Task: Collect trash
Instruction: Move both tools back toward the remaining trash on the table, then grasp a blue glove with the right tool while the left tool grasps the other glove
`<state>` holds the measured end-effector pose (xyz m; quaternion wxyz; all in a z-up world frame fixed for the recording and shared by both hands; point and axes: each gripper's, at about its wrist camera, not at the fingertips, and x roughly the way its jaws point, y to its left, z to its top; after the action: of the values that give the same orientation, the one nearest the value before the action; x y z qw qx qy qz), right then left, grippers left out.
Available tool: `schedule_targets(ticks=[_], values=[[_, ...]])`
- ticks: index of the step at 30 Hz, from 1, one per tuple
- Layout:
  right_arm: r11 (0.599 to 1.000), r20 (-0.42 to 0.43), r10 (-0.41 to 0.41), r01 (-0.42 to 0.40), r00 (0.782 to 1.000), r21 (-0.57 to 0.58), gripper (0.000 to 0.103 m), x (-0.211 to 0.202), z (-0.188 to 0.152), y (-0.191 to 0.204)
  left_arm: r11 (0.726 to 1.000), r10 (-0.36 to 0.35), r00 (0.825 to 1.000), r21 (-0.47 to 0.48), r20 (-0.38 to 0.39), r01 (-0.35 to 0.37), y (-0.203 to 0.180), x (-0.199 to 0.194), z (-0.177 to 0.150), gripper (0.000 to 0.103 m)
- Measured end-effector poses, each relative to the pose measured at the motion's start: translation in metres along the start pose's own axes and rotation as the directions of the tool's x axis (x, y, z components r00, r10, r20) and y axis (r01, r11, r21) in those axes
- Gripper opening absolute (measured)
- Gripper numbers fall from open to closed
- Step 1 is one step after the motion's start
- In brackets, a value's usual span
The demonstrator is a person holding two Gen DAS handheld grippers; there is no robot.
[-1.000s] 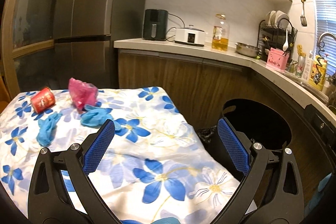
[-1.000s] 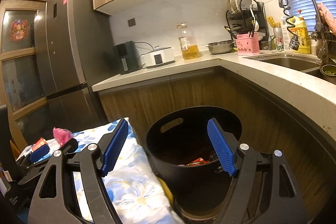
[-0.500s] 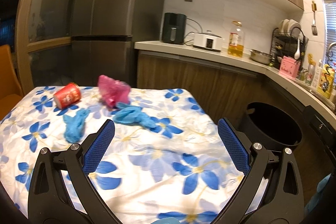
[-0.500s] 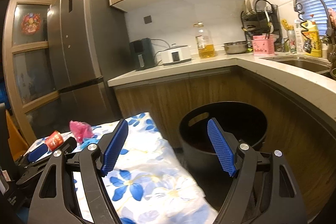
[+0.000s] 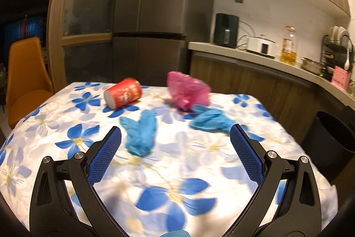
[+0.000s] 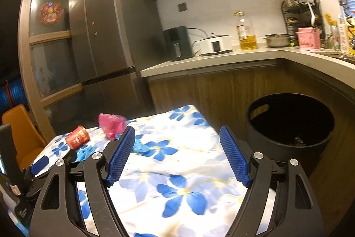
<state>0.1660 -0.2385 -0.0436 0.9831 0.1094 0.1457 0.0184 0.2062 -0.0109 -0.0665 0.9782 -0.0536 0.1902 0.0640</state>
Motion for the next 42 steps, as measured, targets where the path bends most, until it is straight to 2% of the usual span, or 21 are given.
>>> schedule_targets(ticks=[5, 15, 22, 24, 27, 28, 32, 33, 39, 41, 42], values=[[1.0, -0.007, 0.019, -0.019, 1.0, -0.016, 0.077, 0.025, -0.003, 0.019, 0.999, 0.035, 0.999, -0.023, -0.006, -0.035, 0.016, 0.026, 0.003, 0.097], [0.998, -0.046, 0.054, -0.056, 0.997, -0.038, 0.077, 0.086, -0.01, 0.054, 0.993, 0.061, 0.992, -0.094, -0.113, -0.071, 0.035, 0.079, 0.009, 0.094], [0.996, -0.084, 0.053, -0.059, 0.995, -0.066, 0.077, 0.125, -0.019, 0.075, 0.99, 0.016, 0.973, -0.134, -0.232, -0.048, 0.045, 0.11, 0.0, 0.072], [0.996, -0.091, 0.051, -0.057, 0.995, -0.067, 0.077, 0.136, -0.021, 0.079, 0.988, 0.0, 0.965, -0.148, -0.262, -0.041, 0.048, 0.118, -0.004, 0.057], [0.997, -0.114, 0.047, -0.054, 0.992, -0.057, 0.077, 0.15, -0.024, 0.083, 0.982, -0.02, 0.953, -0.183, -0.304, -0.038, 0.054, 0.128, -0.008, 0.042], [0.997, -0.127, 0.046, -0.053, 0.991, -0.055, 0.077, 0.156, -0.025, 0.084, 0.981, -0.026, 0.951, -0.192, -0.309, -0.036, 0.056, 0.129, -0.009, 0.039], [0.998, -0.187, 0.036, -0.046, 0.982, -0.051, 0.076, 0.174, -0.03, 0.088, 0.974, -0.064, 0.951, -0.228, -0.302, -0.007, 0.062, 0.129, -0.013, 0.014], [0.997, -0.198, 0.035, -0.047, 0.98, -0.053, 0.073, 0.177, -0.032, 0.088, 0.973, -0.073, 0.954, -0.231, -0.29, 0.004, 0.063, 0.126, -0.013, 0.011], [0.996, -0.262, 0.03, -0.05, 0.965, -0.072, 0.061, 0.191, -0.041, 0.091, 0.967, -0.104, 0.979, -0.249, -0.173, 0.058, 0.066, 0.103, -0.008, 0.008], [0.995, -0.284, 0.03, -0.054, 0.958, -0.079, 0.055, 0.196, -0.044, 0.093, 0.967, -0.107, 0.981, -0.248, -0.16, 0.065, 0.064, 0.1, -0.006, 0.007], [0.995, -0.301, 0.033, -0.061, 0.953, -0.084, 0.047, 0.2, -0.046, 0.094, 0.967, -0.106, 0.982, -0.246, -0.159, 0.064, 0.064, 0.1, -0.006, 0.007]])
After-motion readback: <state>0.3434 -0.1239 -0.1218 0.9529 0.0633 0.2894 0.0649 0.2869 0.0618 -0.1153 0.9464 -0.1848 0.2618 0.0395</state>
